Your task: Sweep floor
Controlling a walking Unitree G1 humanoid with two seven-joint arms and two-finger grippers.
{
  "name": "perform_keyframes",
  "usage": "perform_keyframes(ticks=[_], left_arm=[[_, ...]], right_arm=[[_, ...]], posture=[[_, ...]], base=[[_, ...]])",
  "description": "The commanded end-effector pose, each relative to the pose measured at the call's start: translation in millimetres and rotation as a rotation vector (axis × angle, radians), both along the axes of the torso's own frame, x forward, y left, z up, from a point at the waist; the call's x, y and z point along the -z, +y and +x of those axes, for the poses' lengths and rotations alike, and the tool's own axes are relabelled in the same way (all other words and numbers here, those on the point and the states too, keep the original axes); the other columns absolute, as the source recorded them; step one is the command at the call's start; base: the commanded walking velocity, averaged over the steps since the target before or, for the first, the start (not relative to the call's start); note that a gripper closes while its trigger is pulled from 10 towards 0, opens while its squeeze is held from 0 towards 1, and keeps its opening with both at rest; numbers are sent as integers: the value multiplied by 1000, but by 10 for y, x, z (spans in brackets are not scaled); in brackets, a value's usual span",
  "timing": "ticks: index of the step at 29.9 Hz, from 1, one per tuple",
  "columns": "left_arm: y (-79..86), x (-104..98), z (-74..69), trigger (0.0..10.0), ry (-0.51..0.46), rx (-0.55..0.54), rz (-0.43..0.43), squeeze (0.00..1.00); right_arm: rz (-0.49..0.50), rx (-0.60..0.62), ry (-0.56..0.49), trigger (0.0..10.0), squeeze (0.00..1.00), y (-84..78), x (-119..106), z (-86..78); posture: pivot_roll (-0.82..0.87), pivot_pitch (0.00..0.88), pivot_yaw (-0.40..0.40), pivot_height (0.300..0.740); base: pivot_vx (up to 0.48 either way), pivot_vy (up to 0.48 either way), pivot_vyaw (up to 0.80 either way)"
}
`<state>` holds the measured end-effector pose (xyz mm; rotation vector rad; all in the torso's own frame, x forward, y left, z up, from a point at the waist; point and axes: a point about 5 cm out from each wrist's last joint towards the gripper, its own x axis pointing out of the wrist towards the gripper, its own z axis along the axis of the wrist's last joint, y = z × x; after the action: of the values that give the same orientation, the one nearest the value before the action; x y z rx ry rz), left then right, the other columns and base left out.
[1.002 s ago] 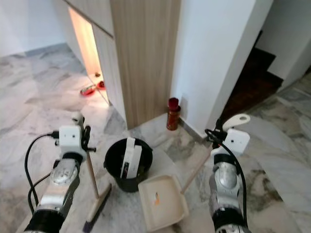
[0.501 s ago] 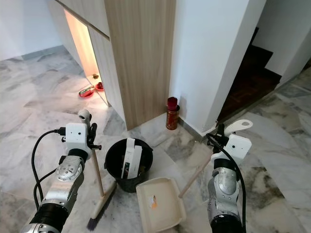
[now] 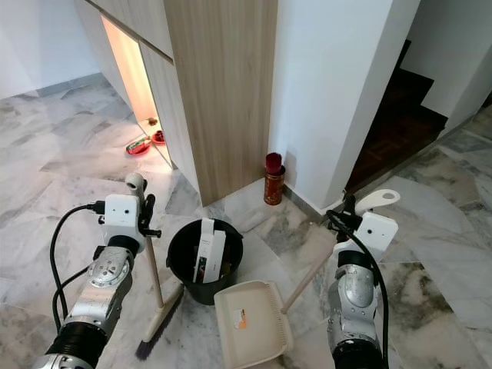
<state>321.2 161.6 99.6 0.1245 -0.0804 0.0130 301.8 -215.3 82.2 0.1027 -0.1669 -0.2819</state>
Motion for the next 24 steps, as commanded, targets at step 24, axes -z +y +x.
perform_keyframes(ticks=[24], left_arm=[[5,-93,-17,10000,-66,-46,-18,0]], right_arm=[[1,-26,-37,10000,0,26,-165,145]], posture=[[42,28,-21,740]], base=[[-189,0,0]])
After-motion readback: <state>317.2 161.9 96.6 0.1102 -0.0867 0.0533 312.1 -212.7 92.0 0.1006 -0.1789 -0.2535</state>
